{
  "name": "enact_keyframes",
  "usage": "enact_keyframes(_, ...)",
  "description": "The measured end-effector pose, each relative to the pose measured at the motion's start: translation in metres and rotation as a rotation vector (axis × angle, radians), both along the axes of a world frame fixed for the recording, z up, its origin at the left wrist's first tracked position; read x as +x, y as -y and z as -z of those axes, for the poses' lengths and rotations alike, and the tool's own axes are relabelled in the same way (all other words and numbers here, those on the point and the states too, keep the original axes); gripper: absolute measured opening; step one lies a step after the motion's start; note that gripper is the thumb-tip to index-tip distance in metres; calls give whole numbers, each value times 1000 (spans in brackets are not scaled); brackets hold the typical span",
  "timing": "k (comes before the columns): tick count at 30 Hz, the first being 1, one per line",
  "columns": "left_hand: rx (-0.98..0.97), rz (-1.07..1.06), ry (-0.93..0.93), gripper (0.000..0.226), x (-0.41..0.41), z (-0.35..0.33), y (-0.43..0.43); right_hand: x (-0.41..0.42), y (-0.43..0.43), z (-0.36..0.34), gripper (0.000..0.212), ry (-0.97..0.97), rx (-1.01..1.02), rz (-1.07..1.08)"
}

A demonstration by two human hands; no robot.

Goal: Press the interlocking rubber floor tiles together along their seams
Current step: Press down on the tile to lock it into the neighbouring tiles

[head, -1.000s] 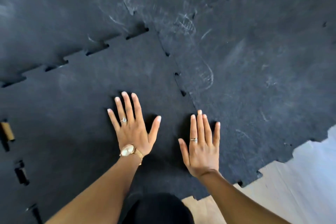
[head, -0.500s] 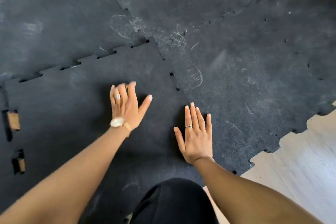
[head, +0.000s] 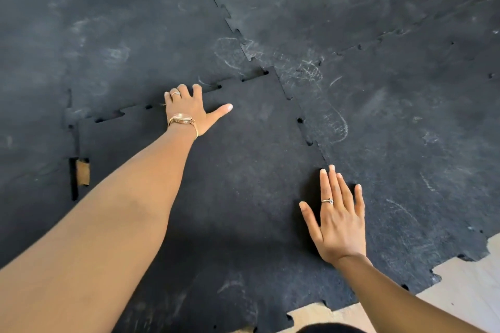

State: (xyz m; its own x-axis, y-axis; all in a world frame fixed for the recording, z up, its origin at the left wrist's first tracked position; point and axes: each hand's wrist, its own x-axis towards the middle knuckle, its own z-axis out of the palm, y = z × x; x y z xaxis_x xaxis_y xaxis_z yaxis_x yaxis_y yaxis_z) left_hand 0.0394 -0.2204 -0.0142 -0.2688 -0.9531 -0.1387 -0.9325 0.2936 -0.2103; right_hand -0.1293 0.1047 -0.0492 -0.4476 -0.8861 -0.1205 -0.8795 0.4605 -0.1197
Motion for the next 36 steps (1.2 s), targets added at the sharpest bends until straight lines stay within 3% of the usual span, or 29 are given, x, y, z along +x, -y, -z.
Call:
enact_keyframes(9, 24, 108, 168, 120, 21, -26, -4, 1, -2, 0, 88, -35, -6, -23)
enact_keyframes(20, 31, 168, 86, 119, 36, -25, -1, 3, -9, 1, 88, -65, -6, -3)
enact_keyframes(24, 115, 62, -80, 119, 39, -3, 4, 5, -11, 5, 86, -95, -23, 16)
enact_keyframes(27, 59, -27, -231, 117, 46, 19, -5, 4, -9, 2, 85, -103, -10, 4)
enact_keyframes(36, -13, -184, -344, 112, 89, 21, -60, 8, -9, 0, 87, -86, -28, 4)
